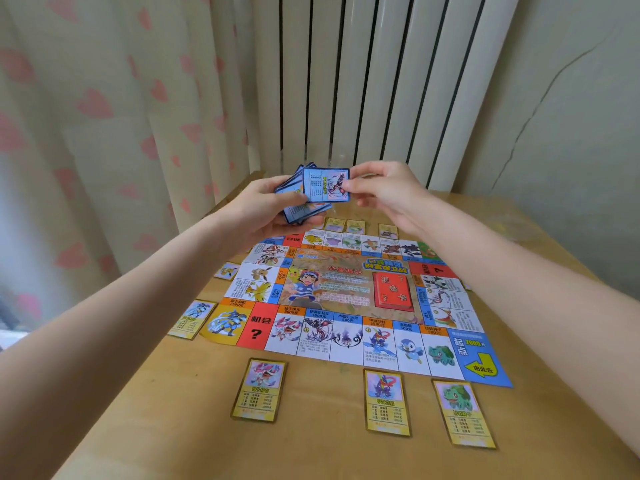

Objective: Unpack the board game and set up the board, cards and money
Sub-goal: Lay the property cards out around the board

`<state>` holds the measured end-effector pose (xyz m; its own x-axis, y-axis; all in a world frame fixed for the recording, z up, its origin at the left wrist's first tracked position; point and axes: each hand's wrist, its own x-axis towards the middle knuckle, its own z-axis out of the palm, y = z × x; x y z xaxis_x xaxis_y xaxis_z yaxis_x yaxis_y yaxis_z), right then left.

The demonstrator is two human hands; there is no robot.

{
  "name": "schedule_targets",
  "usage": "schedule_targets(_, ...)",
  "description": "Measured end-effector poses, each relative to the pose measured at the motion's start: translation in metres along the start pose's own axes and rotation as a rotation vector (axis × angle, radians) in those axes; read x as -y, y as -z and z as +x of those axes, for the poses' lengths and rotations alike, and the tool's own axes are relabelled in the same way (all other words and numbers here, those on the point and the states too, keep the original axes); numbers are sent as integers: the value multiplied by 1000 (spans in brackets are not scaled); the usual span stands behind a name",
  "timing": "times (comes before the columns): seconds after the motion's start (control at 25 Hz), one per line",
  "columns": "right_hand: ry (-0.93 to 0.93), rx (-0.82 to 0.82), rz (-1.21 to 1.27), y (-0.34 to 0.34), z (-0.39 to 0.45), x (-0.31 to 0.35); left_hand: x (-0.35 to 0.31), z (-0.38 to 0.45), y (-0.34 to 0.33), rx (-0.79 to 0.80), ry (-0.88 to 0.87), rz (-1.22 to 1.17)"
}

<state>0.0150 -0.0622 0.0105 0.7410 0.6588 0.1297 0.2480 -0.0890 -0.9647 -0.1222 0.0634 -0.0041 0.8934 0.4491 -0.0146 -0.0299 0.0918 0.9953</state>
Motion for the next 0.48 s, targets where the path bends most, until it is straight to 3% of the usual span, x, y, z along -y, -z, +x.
schedule_targets(0.12,-40,46,44,-1,-3,-3,11,-11,7,-47,20,-30)
schedule_targets(0.2,-82,208,0,2,-16,-5,19,-17,16,-87,50,-76)
schedule_targets(0.36,-128,622,-520,-10,-56,-24,34,-26,31,-133,152,-132)
schedule_targets(0.48,-160,726,-576,-27,-81,-43,48,-38,24,-100,168,-104)
